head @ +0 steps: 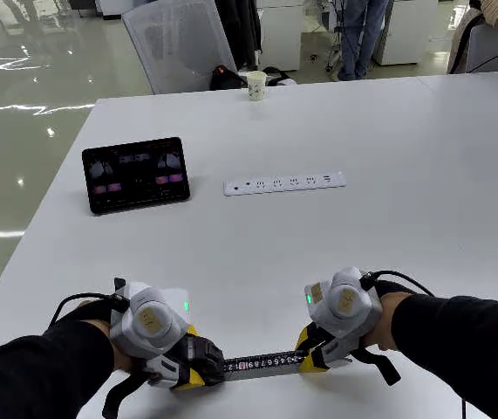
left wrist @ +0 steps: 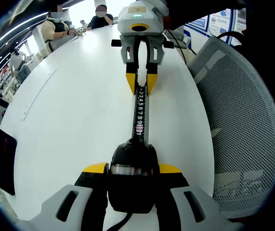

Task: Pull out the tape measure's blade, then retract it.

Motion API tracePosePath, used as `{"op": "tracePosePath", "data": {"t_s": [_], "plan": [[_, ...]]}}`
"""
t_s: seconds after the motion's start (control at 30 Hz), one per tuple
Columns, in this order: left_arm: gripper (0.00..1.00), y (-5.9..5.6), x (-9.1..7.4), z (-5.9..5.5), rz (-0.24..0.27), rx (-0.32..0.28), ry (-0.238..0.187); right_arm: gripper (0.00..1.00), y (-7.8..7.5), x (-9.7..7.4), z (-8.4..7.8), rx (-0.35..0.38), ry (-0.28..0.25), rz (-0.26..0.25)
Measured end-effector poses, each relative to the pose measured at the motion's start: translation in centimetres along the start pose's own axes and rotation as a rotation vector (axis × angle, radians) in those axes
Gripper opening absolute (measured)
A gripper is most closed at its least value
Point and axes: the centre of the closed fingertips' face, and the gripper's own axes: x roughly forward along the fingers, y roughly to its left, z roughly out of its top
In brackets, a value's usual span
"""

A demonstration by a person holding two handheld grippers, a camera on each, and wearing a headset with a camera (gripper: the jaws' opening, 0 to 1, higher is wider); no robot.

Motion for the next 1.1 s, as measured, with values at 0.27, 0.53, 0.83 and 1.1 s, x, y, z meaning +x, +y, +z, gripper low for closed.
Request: {"op": "tracePosePath", "data": {"t_s": [0.27,0.53,0.83,1.1], "plan": [[0.32,0.1,0.1,0.0,0.0,-0.002,0.001,0.11,0.0,-0.2,-0.4,0.0,0.004,0.003],[0.32,0.2,0.1,0.0,0.002,-0.004,0.003,0.11,0.0,-0.4,-0.7,0.006,0.005,0.005],[0.32,0.1,0.2,0.0,0.001,-0.004,0.003,0.11,0.1,-0.7,-1.3,0.015,0.004,0.004],[0.32,0.0,0.3,0.0,0.001,-0.006,0.004,0.11,0.3,-0.8,-1.6,0.018,0.003,0.003]]}}
